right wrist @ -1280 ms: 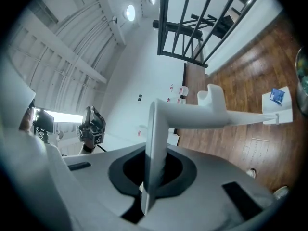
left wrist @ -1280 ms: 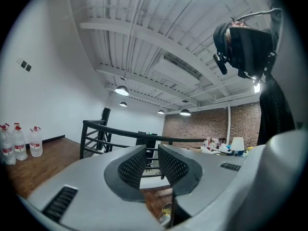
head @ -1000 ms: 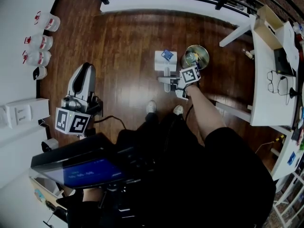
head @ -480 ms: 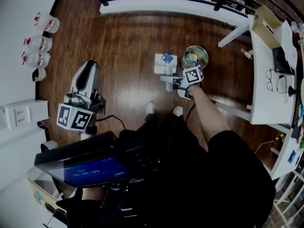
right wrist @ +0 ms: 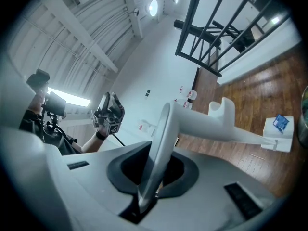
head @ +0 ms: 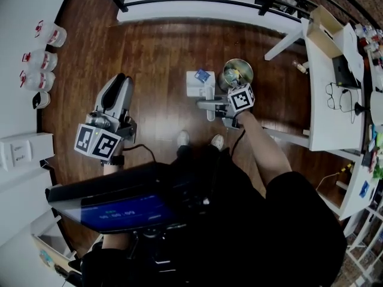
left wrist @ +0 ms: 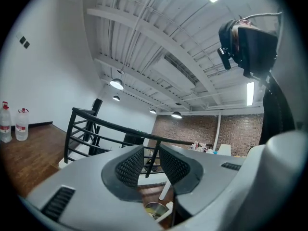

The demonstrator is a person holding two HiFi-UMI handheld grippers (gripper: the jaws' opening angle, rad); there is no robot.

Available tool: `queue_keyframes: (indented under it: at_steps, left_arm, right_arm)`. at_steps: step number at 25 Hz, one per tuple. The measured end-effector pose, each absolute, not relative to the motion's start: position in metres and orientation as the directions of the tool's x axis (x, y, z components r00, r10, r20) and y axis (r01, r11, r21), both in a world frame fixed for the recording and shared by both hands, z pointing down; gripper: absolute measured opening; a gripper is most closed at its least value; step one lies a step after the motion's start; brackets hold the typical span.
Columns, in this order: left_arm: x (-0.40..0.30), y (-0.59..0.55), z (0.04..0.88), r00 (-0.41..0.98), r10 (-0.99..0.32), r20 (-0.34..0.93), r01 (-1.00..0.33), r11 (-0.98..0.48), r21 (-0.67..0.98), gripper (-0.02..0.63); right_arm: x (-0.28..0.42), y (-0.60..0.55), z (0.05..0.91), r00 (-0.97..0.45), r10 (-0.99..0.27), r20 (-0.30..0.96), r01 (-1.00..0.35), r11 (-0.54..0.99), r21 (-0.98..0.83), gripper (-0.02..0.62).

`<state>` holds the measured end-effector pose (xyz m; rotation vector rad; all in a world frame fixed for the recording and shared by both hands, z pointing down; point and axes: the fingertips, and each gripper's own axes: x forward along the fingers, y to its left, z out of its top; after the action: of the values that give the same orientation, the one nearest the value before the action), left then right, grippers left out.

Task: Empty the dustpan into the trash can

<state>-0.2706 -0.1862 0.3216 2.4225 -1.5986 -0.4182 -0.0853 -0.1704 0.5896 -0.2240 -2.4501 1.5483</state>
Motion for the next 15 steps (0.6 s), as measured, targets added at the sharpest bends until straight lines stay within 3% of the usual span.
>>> queue_keyframes:
  at_steps: [15]
  left_arm:
    - [-0.234,-0.213,0.399,0.503,-0.861,-0.068,-0.707,-0.456,0.540,0.103]
  right_arm:
    - [-0.078,-0.142,0.459,-0.957,0.278,0.078,0.095,0.559,-0.824,0.064]
